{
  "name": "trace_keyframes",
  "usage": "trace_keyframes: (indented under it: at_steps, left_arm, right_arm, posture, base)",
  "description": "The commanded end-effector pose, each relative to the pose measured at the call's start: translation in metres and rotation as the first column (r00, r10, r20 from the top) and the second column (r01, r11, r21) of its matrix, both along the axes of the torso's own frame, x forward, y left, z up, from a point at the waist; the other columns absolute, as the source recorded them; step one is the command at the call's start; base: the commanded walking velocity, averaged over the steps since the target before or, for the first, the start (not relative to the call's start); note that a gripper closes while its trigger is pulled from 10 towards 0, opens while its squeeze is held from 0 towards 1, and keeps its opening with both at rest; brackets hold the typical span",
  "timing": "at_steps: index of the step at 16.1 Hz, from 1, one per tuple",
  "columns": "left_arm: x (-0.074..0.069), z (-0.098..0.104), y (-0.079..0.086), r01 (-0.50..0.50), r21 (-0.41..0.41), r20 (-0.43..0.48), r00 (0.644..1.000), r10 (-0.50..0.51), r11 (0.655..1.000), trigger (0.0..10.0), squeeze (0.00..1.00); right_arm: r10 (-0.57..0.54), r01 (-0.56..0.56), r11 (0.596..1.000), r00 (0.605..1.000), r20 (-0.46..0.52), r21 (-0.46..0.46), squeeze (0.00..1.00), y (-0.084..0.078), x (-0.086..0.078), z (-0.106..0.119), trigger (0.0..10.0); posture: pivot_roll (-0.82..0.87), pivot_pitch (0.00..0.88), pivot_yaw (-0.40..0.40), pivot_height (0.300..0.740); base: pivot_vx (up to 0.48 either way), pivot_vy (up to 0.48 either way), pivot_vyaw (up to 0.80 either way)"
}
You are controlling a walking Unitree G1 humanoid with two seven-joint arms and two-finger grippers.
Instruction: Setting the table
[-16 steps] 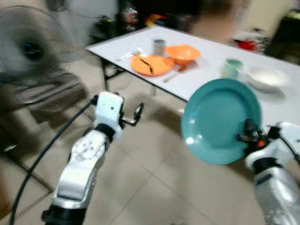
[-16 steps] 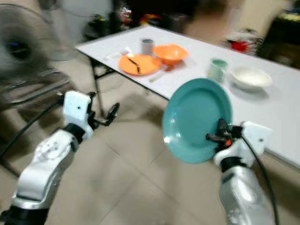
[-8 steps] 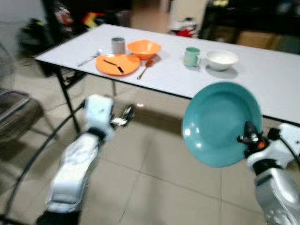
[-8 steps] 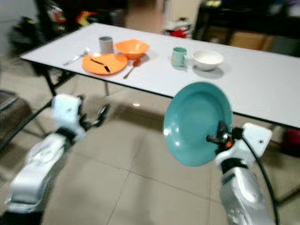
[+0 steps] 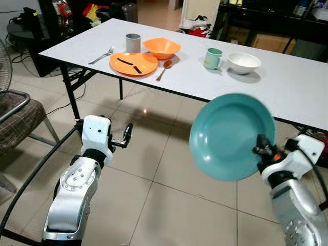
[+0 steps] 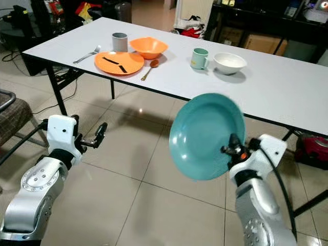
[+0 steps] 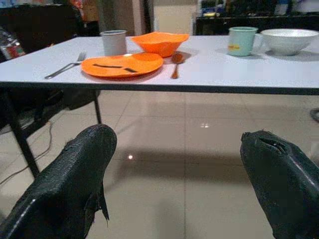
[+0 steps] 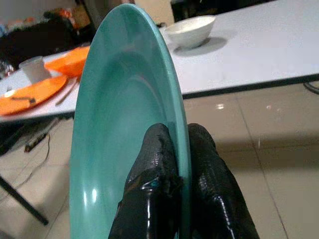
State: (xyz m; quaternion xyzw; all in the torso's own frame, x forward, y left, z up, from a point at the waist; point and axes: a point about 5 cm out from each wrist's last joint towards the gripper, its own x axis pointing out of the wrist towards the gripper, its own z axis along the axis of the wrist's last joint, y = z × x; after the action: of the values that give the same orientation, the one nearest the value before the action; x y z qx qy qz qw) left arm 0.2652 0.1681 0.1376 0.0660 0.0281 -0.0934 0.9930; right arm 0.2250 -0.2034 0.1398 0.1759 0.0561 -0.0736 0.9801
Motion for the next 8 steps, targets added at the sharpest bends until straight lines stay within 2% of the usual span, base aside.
trace_keyframes:
  at_steps: [1, 5, 8]
  left_arm:
    - [0.0007, 0.0069, -0.0073, 0.037, -0.012, 0.028, 0.999, -0.037, 0.999, 10.0, 0.0]
    - [0.0022, 0.0079, -0.0094, 0.054, -0.018, 0.033, 0.998, -0.054, 0.998, 10.0, 0.0]
    - [0.0028, 0.0081, -0.0097, 0.059, -0.018, 0.034, 0.998, -0.058, 0.998, 10.0, 0.0]
  right_arm:
    - [-0.004, 0.003, 1.0, 0.999, 0.039, 0.013, 0.0, -0.0036, 0.0028, 0.0072, 10.0]
    - [0.0, -0.001, 1.0, 0.999, 0.046, 0.016, 0.0, -0.0051, 0.0037, 0.0085, 10.0]
    - [0.007, -0.008, 1.0, 0.998, 0.058, 0.016, 0.0, -0.006, 0.0046, 0.0111, 10.0]
  posture:
    - [0.01, 0.0, -0.065, 0.74]
    - [0.0, 0.0, -0.061, 0.74]
    - [0.0, 0.0, -0.06, 0.74]
  base:
    - [0.247, 0.0, -0.79]
    - [0.282, 0.0, -0.8]
    - [0.31, 0.0, 0.0]
